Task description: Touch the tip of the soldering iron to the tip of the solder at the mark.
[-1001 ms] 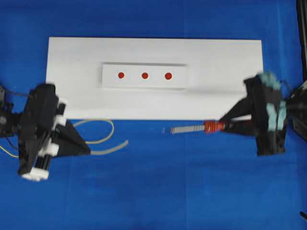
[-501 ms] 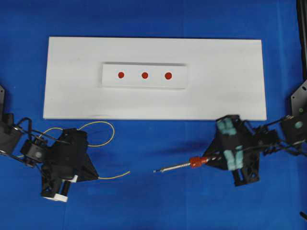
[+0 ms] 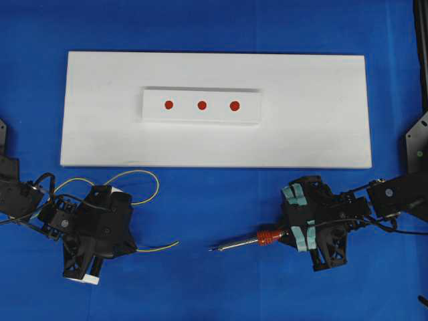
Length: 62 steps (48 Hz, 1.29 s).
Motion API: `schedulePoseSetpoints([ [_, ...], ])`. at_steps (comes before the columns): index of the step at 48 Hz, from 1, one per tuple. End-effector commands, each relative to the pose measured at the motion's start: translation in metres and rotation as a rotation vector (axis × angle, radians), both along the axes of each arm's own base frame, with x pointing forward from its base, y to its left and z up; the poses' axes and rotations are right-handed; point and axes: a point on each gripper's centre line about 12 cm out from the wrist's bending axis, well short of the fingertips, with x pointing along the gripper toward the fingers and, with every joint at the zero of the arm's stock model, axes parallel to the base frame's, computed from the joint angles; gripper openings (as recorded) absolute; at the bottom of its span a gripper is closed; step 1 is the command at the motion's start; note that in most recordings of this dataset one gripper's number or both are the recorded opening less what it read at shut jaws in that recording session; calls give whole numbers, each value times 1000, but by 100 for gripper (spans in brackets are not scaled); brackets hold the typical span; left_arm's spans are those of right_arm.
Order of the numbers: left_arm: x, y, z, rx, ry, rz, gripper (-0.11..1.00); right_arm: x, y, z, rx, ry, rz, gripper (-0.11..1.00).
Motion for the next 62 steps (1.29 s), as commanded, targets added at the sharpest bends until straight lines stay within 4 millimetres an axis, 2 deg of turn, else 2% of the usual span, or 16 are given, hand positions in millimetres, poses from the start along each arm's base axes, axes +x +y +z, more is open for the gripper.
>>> schedulePoseSetpoints([
  [1,5,-4,9,-11,-25,-4,11,5,2,8,17,-16,-10,7],
  [3,6,-4,10,-13,-28,-4,23,5,2,8,17,-18,-10,10],
  [6,6,-4,14,-14,-36,-6,42,8,3,12,23,-30,-12,23],
  [12,5,-3,30,-5,-49,-15,79,8,1,31,31,-62,-6,60],
  [14,5,-1,39,-5,-56,-15,86,7,0,40,36,-78,-5,73],
  [17,3,4,53,4,-58,-11,83,6,-5,55,40,-104,-6,85],
  [22,-2,15,75,14,-78,0,76,1,-16,84,28,-155,2,78],
  [31,-12,46,111,34,-172,42,76,-16,-53,135,-41,-274,-26,76],
  [37,-25,71,125,63,-244,80,76,-37,-84,161,-88,-354,-94,76],
  [44,-48,97,144,85,-363,132,76,-68,-104,184,-124,-433,-148,75],
  [52,-75,117,157,114,-467,175,75,-102,-116,199,-142,-476,-193,75],
  [62,-104,127,155,138,-546,196,75,-130,-121,186,-148,-499,-214,75],
])
